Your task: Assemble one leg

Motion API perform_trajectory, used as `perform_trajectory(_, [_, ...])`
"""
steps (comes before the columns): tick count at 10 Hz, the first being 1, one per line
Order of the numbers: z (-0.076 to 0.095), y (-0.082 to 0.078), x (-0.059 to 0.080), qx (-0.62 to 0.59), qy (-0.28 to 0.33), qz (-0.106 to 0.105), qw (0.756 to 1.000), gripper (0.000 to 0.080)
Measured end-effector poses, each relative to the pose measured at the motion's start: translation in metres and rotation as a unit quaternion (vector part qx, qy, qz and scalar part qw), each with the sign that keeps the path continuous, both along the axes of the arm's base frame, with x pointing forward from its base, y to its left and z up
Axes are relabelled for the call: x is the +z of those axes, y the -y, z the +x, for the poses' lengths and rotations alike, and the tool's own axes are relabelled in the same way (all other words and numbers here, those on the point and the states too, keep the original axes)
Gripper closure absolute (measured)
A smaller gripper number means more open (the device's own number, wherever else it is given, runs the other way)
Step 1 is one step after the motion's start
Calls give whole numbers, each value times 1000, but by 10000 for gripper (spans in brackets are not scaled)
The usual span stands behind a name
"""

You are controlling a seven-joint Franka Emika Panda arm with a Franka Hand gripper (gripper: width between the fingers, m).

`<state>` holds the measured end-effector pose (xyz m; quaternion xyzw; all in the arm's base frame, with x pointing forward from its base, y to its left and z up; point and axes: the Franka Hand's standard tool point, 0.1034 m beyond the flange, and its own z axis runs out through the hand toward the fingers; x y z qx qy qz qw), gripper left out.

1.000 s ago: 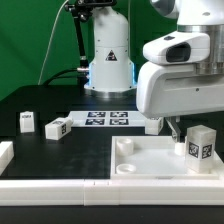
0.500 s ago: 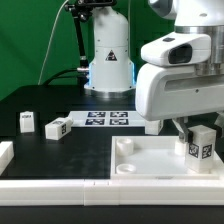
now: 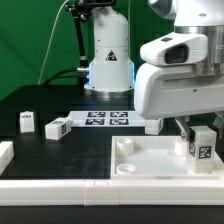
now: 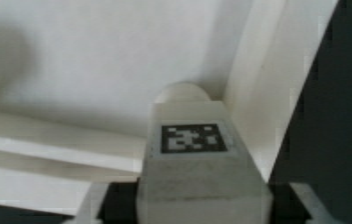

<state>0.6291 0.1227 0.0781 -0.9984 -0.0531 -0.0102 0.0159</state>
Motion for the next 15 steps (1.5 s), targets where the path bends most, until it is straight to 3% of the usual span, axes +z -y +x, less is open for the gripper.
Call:
perform_trajectory(4, [0, 2, -1, -205, -2, 14, 979, 509])
perform_trajectory(7, [0, 3, -1, -352, -11, 23, 936, 509])
perform_trajectory(11, [0, 2, -2, -592, -29, 40, 804, 509])
perform_trajectory(12, [0, 2, -2, -611, -30, 42, 790, 509])
perform_trajectory(13, [0, 1, -3, -614, -31, 43, 788, 428])
perform_trajectory(14, [0, 1, -3, -595, -30, 42, 802, 428])
perform_trajectory(15, [0, 1, -3, -588, -31, 41, 807, 289])
